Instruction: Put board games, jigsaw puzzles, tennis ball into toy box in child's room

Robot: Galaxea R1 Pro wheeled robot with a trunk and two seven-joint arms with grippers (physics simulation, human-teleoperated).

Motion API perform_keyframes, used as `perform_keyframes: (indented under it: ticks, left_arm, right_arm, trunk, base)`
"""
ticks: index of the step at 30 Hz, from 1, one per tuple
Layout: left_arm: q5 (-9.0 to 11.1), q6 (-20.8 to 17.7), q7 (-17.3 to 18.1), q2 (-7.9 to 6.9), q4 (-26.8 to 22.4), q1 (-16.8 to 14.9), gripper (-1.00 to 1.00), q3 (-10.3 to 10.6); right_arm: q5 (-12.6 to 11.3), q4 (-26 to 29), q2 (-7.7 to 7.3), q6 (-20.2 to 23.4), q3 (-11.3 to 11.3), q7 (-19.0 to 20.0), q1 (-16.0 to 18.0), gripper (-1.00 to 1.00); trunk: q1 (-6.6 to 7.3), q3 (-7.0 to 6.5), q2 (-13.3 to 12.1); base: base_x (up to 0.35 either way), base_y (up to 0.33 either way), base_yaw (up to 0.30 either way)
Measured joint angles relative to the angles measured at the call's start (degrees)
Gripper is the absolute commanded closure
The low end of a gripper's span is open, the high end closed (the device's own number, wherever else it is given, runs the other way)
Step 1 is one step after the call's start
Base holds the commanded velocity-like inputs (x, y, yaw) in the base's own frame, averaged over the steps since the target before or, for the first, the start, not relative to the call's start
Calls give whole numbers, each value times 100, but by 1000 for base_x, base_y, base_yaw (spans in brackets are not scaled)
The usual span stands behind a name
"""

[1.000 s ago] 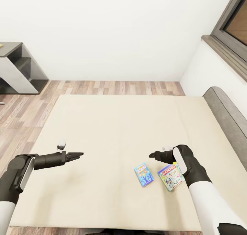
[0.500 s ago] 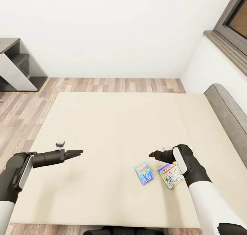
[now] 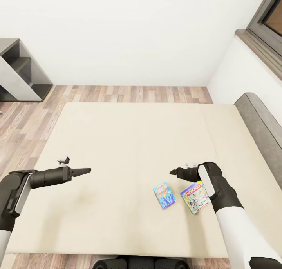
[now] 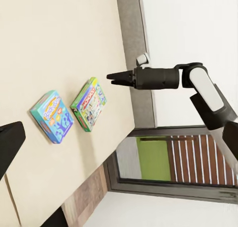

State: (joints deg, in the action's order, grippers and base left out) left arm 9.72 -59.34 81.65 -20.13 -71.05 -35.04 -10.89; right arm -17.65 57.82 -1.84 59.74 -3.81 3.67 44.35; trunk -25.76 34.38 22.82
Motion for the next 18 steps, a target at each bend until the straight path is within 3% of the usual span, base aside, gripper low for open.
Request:
perform_keyframes:
  ticks: [18]
  left_arm:
    - [-13,0,187,-23,-30,0,-100,-2]
  right_arm:
    - [2,75,56,0,21,91,145,-100]
  trunk:
    - [0,170,0]
  base:
    - [0,0,0]
